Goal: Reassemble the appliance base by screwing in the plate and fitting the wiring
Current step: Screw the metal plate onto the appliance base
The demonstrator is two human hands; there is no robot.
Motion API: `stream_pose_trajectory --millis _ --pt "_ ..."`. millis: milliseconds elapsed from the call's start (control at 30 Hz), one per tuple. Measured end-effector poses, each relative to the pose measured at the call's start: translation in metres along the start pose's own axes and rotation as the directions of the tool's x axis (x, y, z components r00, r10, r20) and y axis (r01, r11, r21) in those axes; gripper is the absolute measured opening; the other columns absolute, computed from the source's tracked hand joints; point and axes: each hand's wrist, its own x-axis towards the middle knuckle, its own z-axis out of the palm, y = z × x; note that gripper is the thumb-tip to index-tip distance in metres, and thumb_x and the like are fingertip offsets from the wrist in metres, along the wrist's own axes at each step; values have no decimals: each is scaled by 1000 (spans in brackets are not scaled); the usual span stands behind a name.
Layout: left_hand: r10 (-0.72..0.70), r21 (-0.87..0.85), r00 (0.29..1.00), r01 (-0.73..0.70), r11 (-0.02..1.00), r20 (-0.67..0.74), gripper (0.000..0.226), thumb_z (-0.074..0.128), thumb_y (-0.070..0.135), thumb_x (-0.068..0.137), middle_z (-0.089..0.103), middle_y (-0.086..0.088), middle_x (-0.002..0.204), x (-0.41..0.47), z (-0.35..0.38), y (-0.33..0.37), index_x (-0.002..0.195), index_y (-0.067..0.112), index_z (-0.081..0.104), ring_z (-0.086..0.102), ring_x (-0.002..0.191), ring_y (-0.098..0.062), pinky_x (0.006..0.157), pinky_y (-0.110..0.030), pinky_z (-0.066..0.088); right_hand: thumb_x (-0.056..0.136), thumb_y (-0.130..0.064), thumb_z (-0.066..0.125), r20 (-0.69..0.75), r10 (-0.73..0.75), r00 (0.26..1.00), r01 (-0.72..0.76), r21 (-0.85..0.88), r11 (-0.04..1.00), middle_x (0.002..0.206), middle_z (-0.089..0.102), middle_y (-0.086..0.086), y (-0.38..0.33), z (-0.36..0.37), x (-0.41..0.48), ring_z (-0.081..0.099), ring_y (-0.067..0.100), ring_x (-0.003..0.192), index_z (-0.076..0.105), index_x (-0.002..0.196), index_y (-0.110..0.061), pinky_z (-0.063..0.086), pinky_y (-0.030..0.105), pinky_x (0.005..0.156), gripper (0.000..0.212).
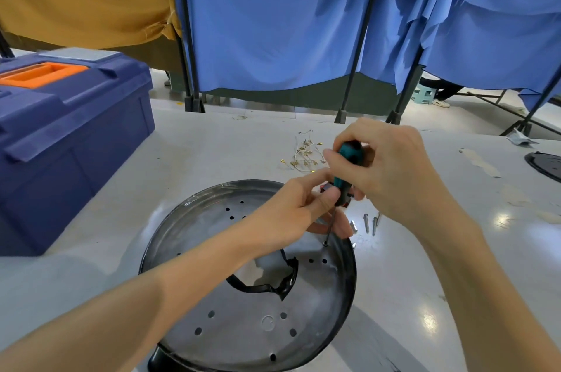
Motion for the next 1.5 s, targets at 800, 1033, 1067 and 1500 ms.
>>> stream_pose_trajectory --millis 800,1033,1067,1500 --pt "-36 -40 996 39 998 82 25 46 25 103 74 -12 99 3 -6 3 122 11 54 71 97 -26 86 -26 54 84 -22 72 -4 21 1000 -21 28 999 68 59 6 4 1 4 59 22 60 68 74 -5 53 44 61 20" --pt "4 -71 1000 -6 997 -30 26 54 17 98 70 -18 83 10 5 0 121 6 58 70 81 -30 87 -45 57 92 -35 54 -283 224 933 -310 -312 898 50 34 -3 -3 26 0 34 19 52 40 55 -14 24 30 51 45" --pt "4 -64 1000 -6 998 -20 26 52 17 99 69 -21 84 10 4 1 122 5 58 70 81 -31 87 -45 57 93 -37 52 -312 231 922 -334 -334 882 50 33 -4 -5 29 -1 33 16 50 39 54 -14 22 29 50 46" --pt "-20 -79 997 26 997 81 20 53 18 99 75 -12 94 2 -7 2 114 13 66 71 95 -25 84 -27 55 87 -21 71 -142 -59 988 43 -112 993 51 44 8 0 18 1 40 25 50 56 58 2 38 36 52 40"
